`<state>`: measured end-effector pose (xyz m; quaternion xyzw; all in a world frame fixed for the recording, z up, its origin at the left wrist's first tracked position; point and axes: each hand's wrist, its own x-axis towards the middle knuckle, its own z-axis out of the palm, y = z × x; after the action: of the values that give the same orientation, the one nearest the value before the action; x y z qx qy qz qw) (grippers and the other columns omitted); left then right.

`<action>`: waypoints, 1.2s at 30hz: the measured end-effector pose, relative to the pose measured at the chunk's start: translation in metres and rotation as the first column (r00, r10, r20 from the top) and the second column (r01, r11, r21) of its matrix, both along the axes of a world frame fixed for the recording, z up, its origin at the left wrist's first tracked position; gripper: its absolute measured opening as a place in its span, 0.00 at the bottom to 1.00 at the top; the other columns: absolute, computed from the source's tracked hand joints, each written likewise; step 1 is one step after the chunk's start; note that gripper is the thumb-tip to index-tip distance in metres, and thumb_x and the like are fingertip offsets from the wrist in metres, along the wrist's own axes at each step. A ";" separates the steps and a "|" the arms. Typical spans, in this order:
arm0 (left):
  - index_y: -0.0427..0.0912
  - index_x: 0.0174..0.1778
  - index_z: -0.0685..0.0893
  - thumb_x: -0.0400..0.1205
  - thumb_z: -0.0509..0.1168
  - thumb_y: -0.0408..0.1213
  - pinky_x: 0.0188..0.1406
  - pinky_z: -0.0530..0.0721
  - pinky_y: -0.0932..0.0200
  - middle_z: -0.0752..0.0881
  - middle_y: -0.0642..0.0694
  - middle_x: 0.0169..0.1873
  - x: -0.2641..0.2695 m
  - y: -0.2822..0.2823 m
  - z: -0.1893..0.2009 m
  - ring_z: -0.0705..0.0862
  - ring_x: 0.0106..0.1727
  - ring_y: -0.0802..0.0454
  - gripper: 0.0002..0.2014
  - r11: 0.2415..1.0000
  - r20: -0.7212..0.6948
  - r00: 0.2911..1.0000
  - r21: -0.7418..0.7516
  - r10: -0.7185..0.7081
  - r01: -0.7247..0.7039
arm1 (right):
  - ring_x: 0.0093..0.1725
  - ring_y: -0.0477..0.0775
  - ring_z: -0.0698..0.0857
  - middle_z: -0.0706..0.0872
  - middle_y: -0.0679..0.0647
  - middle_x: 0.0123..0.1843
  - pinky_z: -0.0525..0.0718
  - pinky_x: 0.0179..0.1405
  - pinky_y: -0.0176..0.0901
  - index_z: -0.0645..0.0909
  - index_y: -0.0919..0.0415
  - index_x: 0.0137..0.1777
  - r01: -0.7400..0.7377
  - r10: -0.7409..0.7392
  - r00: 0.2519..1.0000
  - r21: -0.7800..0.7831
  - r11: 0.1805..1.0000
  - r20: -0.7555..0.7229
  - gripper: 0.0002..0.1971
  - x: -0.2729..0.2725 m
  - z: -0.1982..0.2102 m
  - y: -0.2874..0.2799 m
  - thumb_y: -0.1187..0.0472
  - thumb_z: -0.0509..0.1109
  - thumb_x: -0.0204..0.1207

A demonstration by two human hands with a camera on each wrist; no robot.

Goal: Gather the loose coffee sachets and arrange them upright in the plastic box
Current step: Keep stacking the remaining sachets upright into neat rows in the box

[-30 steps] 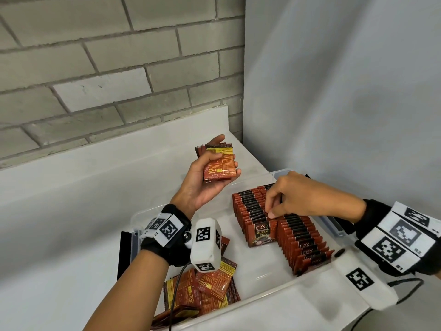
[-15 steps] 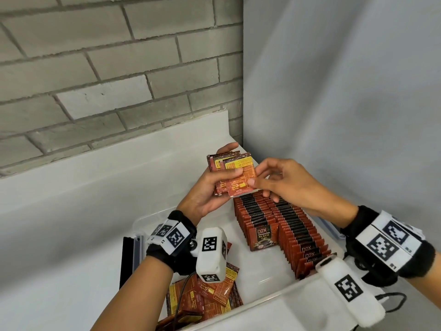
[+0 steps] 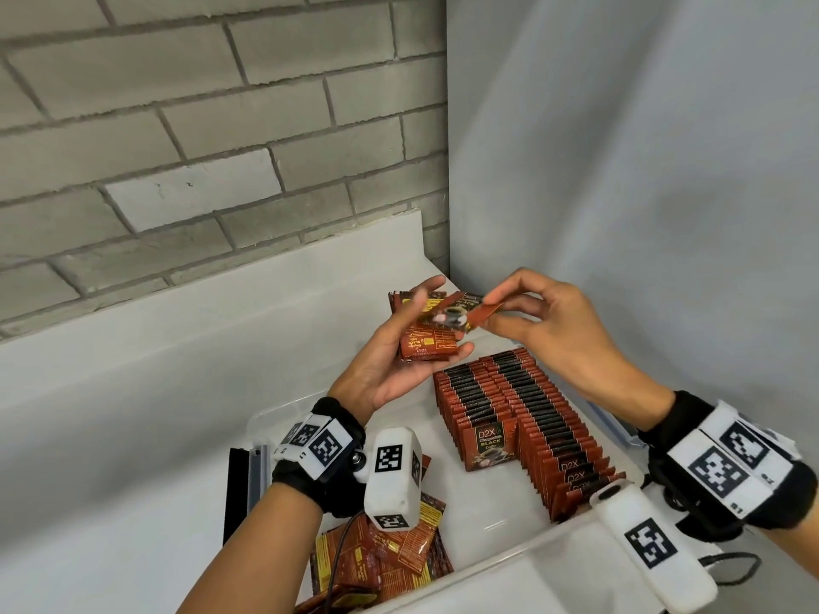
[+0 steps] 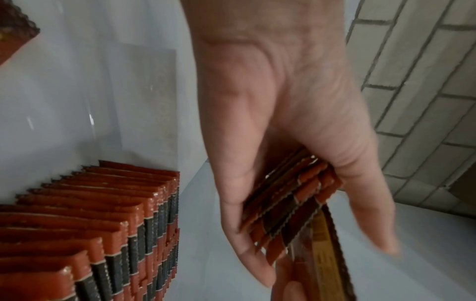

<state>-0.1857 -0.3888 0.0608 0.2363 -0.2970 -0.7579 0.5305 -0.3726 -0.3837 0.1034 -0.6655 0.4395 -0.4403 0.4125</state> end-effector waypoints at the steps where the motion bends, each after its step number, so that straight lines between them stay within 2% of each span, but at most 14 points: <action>1: 0.45 0.64 0.81 0.57 0.86 0.38 0.50 0.88 0.44 0.87 0.36 0.57 0.000 0.001 0.000 0.88 0.54 0.40 0.38 1.000 0.003 1.000 -0.010 -0.006 0.006 | 0.49 0.41 0.88 0.89 0.53 0.50 0.82 0.52 0.29 0.84 0.59 0.45 -0.001 0.001 1.000 0.003 1.000 -0.018 0.07 0.000 -0.002 0.000 0.68 0.78 0.70; 4: 0.46 0.65 0.82 0.62 0.77 0.24 0.49 0.88 0.46 0.86 0.36 0.60 0.000 0.001 -0.001 0.88 0.57 0.40 0.34 0.999 0.051 0.999 -0.032 0.003 -0.001 | 0.50 0.39 0.87 0.87 0.53 0.55 0.83 0.52 0.27 0.85 0.57 0.45 -0.012 0.013 0.997 0.025 1.000 -0.070 0.09 0.000 -0.005 0.000 0.70 0.77 0.70; 7: 0.48 0.66 0.80 0.68 0.66 0.19 0.50 0.88 0.48 0.86 0.38 0.61 0.000 0.002 -0.001 0.88 0.57 0.42 0.31 0.999 0.080 0.997 -0.039 0.004 -0.001 | 0.51 0.36 0.86 0.86 0.52 0.56 0.83 0.50 0.26 0.86 0.57 0.46 -0.022 0.026 0.996 0.046 0.999 -0.088 0.10 0.000 -0.004 0.000 0.73 0.72 0.73; 9: 0.48 0.67 0.80 0.69 0.63 0.18 0.50 0.88 0.48 0.87 0.39 0.59 0.001 0.003 0.000 0.88 0.57 0.43 0.31 0.999 0.081 0.997 -0.040 0.003 0.000 | 0.51 0.36 0.86 0.86 0.50 0.54 0.83 0.49 0.27 0.86 0.55 0.46 -0.017 0.023 0.995 0.061 0.998 -0.094 0.08 -0.001 -0.004 0.000 0.70 0.71 0.75; 13: 0.49 0.68 0.80 0.65 0.68 0.19 0.52 0.87 0.46 0.85 0.38 0.63 0.002 0.001 -0.001 0.86 0.60 0.41 0.35 0.998 0.098 0.995 -0.066 -0.006 0.013 | 0.51 0.45 0.88 0.90 0.51 0.47 0.84 0.55 0.41 0.84 0.54 0.46 -0.019 0.024 0.999 0.152 0.988 -0.029 0.05 -0.002 0.000 -0.002 0.64 0.74 0.74; 16: 0.49 0.67 0.79 0.66 0.66 0.18 0.53 0.86 0.46 0.86 0.39 0.60 0.002 0.001 -0.003 0.86 0.60 0.42 0.34 0.997 0.107 0.994 -0.076 -0.018 0.026 | 0.48 0.50 0.90 0.87 0.55 0.49 0.88 0.48 0.38 0.81 0.56 0.50 -0.051 0.042 0.998 0.210 0.976 0.044 0.10 -0.003 0.004 -0.003 0.64 0.76 0.72; 18: 0.49 0.67 0.79 0.66 0.66 0.18 0.54 0.86 0.46 0.86 0.40 0.59 0.002 0.001 -0.004 0.85 0.60 0.42 0.33 0.996 0.117 0.993 -0.084 -0.022 0.032 | 0.44 0.52 0.91 0.87 0.57 0.46 0.88 0.42 0.36 0.80 0.57 0.53 -0.085 0.061 0.993 0.260 0.962 0.098 0.12 -0.004 0.006 -0.003 0.65 0.75 0.72; 21: 0.49 0.67 0.79 0.64 0.70 0.21 0.53 0.86 0.46 0.86 0.38 0.59 0.002 0.001 -0.003 0.86 0.59 0.41 0.34 0.995 0.114 0.993 -0.095 -0.026 0.037 | 0.35 0.50 0.90 0.89 0.58 0.39 0.86 0.35 0.33 0.83 0.62 0.51 -0.116 0.086 0.990 0.312 0.943 0.108 0.10 -0.007 0.007 -0.004 0.64 0.75 0.70; 23: 0.49 0.67 0.80 0.61 0.76 0.23 0.53 0.86 0.46 0.86 0.38 0.60 0.002 0.002 -0.003 0.86 0.59 0.41 0.36 0.995 0.101 0.995 -0.092 -0.021 0.031 | 0.32 0.47 0.87 0.89 0.55 0.35 0.85 0.33 0.32 0.85 0.64 0.50 -0.130 0.109 0.991 0.326 0.937 0.081 0.09 -0.010 0.006 -0.005 0.64 0.75 0.70; 25: 0.48 0.67 0.80 0.58 0.84 0.30 0.53 0.87 0.45 0.86 0.38 0.59 0.001 0.001 -0.003 0.87 0.58 0.42 0.39 0.997 0.071 0.997 -0.077 -0.017 0.022 | 0.32 0.45 0.85 0.89 0.52 0.33 0.84 0.32 0.31 0.86 0.64 0.49 -0.152 0.150 0.988 0.335 0.930 0.032 0.08 -0.016 0.007 -0.005 0.64 0.75 0.71; 29: 0.48 0.66 0.81 0.57 0.86 0.37 0.48 0.88 0.50 0.88 0.40 0.44 0.005 0.000 -0.005 0.88 0.44 0.47 0.39 0.999 0.017 1.000 -0.047 0.010 -0.009 | 0.33 0.43 0.85 0.90 0.51 0.35 0.82 0.33 0.31 0.87 0.61 0.46 -0.226 0.304 0.933 0.345 0.911 -0.192 0.05 -0.030 0.005 0.002 0.62 0.76 0.71; 32: 0.47 0.65 0.82 0.59 0.85 0.36 0.47 0.87 0.49 0.86 0.38 0.43 0.006 0.000 -0.004 0.87 0.42 0.46 0.37 0.999 0.004 1.000 -0.045 0.018 -0.018 | 0.33 0.40 0.85 0.90 0.48 0.35 0.82 0.38 0.28 0.88 0.54 0.40 -0.252 0.347 0.851 0.274 0.928 -0.393 0.03 -0.034 -0.006 0.012 0.60 0.79 0.69; 34: 0.47 0.66 0.82 0.59 0.85 0.36 0.47 0.87 0.48 0.86 0.38 0.43 0.005 0.000 -0.004 0.86 0.42 0.45 0.37 0.999 0.020 0.999 -0.043 0.025 -0.024 | 0.33 0.36 0.84 0.89 0.45 0.34 0.80 0.38 0.25 0.87 0.49 0.37 -0.271 0.339 0.804 0.206 0.940 -0.489 0.05 -0.034 -0.016 0.019 0.60 0.80 0.68; 36: 0.47 0.67 0.81 0.59 0.85 0.37 0.47 0.87 0.48 0.86 0.38 0.43 0.005 0.000 -0.004 0.86 0.42 0.46 0.38 0.999 0.033 0.999 -0.037 0.030 -0.029 | 0.34 0.36 0.83 0.88 0.43 0.34 0.78 0.36 0.26 0.85 0.46 0.36 -0.290 0.321 0.753 0.149 0.945 -0.574 0.07 -0.034 -0.025 0.024 0.59 0.79 0.70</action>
<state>-0.1812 -0.3884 0.0566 0.2438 -0.3163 -0.7404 0.5406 -0.4068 -0.3598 0.0785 -0.8211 0.4422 -0.1266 0.3380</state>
